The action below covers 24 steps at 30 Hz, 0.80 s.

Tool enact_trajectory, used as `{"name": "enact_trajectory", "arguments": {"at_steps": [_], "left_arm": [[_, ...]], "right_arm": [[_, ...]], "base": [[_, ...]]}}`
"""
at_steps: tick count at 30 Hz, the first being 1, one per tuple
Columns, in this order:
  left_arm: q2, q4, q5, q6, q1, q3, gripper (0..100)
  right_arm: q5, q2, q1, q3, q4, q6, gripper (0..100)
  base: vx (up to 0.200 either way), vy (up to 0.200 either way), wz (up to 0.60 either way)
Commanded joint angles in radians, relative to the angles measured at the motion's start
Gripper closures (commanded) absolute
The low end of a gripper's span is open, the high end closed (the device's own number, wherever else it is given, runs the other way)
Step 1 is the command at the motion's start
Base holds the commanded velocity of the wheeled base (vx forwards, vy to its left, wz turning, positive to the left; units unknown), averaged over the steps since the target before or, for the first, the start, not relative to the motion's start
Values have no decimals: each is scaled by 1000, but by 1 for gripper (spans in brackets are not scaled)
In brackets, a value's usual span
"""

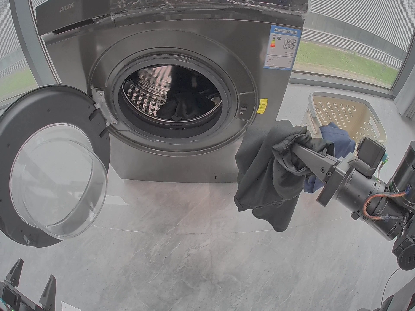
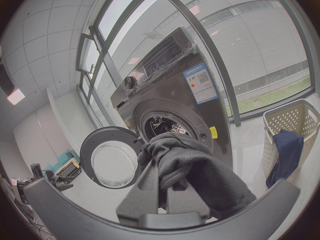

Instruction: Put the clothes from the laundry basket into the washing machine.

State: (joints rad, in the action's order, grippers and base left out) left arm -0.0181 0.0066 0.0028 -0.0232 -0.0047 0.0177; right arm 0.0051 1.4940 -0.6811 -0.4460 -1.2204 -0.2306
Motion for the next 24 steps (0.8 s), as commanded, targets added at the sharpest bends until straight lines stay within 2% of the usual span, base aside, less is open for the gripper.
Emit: {"name": "enact_trajectory", "arguments": {"at_steps": [1, 11, 13, 21, 24], "left_arm": [[10, 0, 0, 2, 0, -13, 0], [10, 0, 0, 0, 2, -13, 0], [12, 0, 0, 0, 2, -13, 0], [10, -2, 0, 0, 2, -15, 0], [12, -5, 2, -1, 2, -15, 0]], "right_arm": [[3, -5, -2, -2, -1, -3, 100], [-4, -20, 31, 10, -1, -4, 100], [-17, -24, 40, 21, 1, -6, 100], [-27, 0, 23, 67, -1, -9, 100], [-27, 3, 11, 62, -1, -7, 100]], "base": [[0, 0, 0], [0, 0, 0], [0, 0, 0], [0, 0, 0], [0, 200, 0]]}}
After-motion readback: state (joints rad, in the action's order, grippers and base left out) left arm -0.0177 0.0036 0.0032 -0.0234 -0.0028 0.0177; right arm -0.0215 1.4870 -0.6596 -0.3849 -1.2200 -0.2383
